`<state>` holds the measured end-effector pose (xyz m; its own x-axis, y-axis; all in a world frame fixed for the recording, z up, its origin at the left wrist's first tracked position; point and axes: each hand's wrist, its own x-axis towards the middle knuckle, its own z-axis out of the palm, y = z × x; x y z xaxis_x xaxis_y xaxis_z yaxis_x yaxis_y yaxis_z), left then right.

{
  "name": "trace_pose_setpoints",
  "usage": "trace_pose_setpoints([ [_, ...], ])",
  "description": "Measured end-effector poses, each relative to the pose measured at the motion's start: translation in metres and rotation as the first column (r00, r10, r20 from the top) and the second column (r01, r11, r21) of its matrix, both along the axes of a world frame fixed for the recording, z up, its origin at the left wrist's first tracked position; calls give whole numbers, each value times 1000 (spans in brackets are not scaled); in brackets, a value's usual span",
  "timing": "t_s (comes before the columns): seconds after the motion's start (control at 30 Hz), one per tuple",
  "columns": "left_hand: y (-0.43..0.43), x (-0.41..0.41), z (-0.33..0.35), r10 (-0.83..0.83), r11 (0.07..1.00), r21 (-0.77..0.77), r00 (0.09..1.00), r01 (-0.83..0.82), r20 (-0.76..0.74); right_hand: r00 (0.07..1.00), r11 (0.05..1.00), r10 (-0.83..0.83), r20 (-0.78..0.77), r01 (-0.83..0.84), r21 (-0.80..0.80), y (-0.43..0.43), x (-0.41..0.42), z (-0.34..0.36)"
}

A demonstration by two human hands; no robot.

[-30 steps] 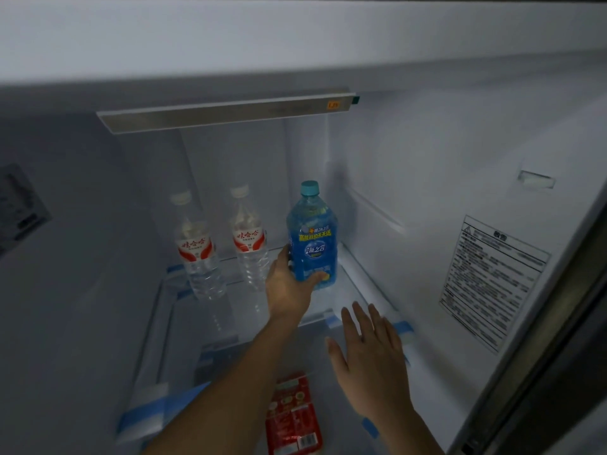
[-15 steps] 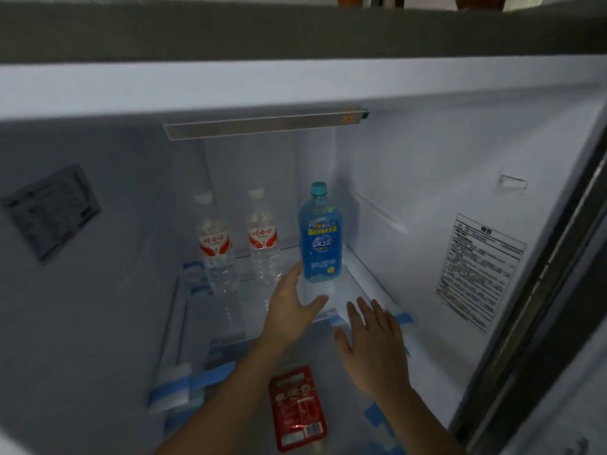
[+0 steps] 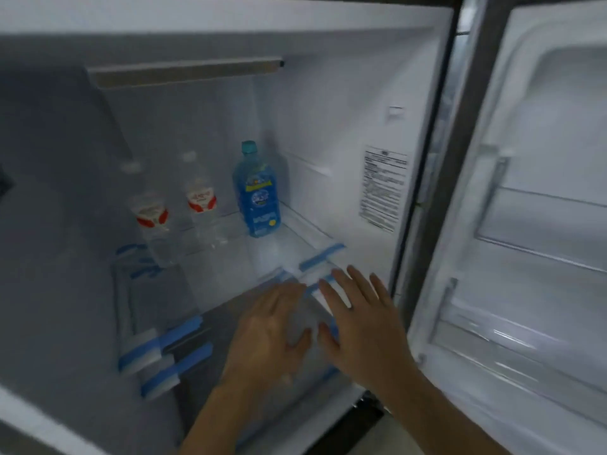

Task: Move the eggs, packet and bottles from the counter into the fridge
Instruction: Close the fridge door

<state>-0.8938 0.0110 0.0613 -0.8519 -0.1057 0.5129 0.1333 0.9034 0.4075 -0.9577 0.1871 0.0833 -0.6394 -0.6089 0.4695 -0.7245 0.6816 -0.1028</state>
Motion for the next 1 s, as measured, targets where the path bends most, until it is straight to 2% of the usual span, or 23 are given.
trace_pose_setpoints([
  [0.17, 82, -20, 4, -179, 984, -2, 980, 180, -88, 974, 976, -218, -65, 218, -16, 95, 28, 7],
  [0.33, 174, -34, 8, -438, 897, -40, 873, 440, -213, 889, 890, -454, -60, 455, 2, 195, 46, 4],
  [0.5, 245, -31, 14, -448, 878, -256, 884, 406, -134, 788, 788, -614, -56, 616, 24, 279, 66, 2],
  [0.63, 292, -20, 12, -548, 818, -254, 834, 516, -71, 744, 743, -665, -70, 668, 44, 329, 83, -2],
  [0.77, 328, -3, 9, -582, 790, -262, 812, 555, -34, 735, 731, -675, -66, 678, 80, 361, 96, -1],
  [0.9, 341, 4, 11, -524, 808, -305, 851, 504, 17, 772, 767, -633, -61, 636, 91, 377, 99, -3],
  [1.0, 343, 10, 13, -498, 826, -281, 866, 489, 44, 795, 791, -604, -58, 607, 76, 378, 102, -5],
])
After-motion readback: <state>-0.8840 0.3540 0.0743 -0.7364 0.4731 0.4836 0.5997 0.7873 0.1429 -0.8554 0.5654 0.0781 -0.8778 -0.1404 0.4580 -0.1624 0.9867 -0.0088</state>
